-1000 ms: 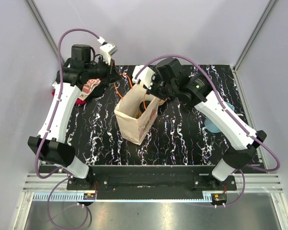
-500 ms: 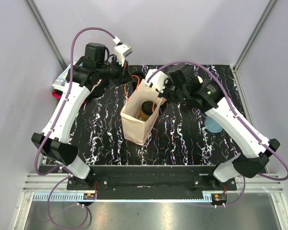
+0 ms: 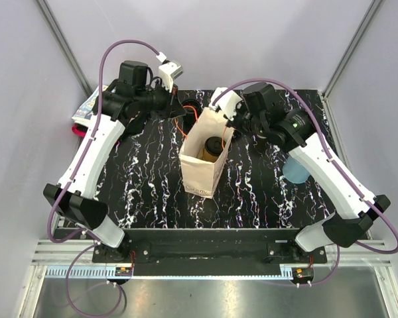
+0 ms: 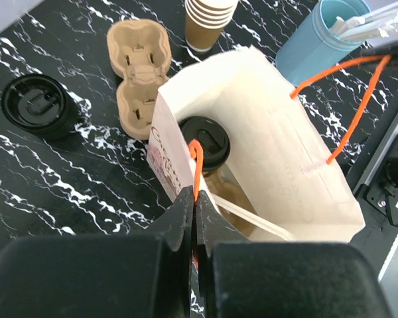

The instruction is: Pack the takeout coffee

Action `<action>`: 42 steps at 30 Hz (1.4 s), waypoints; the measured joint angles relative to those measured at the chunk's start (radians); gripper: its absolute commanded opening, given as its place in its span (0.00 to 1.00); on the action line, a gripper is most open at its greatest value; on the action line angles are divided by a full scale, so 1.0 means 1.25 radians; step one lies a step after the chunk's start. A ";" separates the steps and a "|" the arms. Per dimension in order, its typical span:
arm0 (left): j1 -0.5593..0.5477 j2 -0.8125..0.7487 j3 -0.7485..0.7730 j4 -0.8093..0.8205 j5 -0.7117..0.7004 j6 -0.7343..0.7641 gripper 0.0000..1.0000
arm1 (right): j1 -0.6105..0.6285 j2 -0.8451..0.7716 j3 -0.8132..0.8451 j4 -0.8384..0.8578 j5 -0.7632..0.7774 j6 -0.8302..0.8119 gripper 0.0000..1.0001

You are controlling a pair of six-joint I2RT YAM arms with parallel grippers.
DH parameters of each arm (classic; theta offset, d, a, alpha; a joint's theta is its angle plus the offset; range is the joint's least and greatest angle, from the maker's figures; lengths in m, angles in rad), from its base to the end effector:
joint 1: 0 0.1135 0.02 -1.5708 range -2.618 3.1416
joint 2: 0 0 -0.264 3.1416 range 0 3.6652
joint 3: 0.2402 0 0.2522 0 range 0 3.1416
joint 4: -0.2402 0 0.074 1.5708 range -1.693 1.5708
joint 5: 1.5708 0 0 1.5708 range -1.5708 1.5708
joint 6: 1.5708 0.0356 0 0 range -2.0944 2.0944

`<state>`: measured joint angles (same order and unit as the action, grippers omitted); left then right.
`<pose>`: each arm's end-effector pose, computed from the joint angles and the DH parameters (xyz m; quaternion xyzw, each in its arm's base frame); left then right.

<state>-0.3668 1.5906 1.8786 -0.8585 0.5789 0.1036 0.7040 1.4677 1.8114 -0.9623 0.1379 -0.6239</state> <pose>0.3015 -0.1367 0.4485 0.3291 0.7860 -0.3086 0.4228 0.2259 0.1854 0.4518 -0.5215 0.7178 -0.0429 0.4593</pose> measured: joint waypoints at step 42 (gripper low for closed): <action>0.238 -0.266 -0.066 0.163 -0.298 -0.052 0.99 | -0.423 0.047 0.239 0.133 0.096 0.242 1.00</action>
<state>-0.0696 1.2575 1.7966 -0.6552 0.2066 0.0380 0.1753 1.5261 2.1101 -0.7959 0.2584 -0.3218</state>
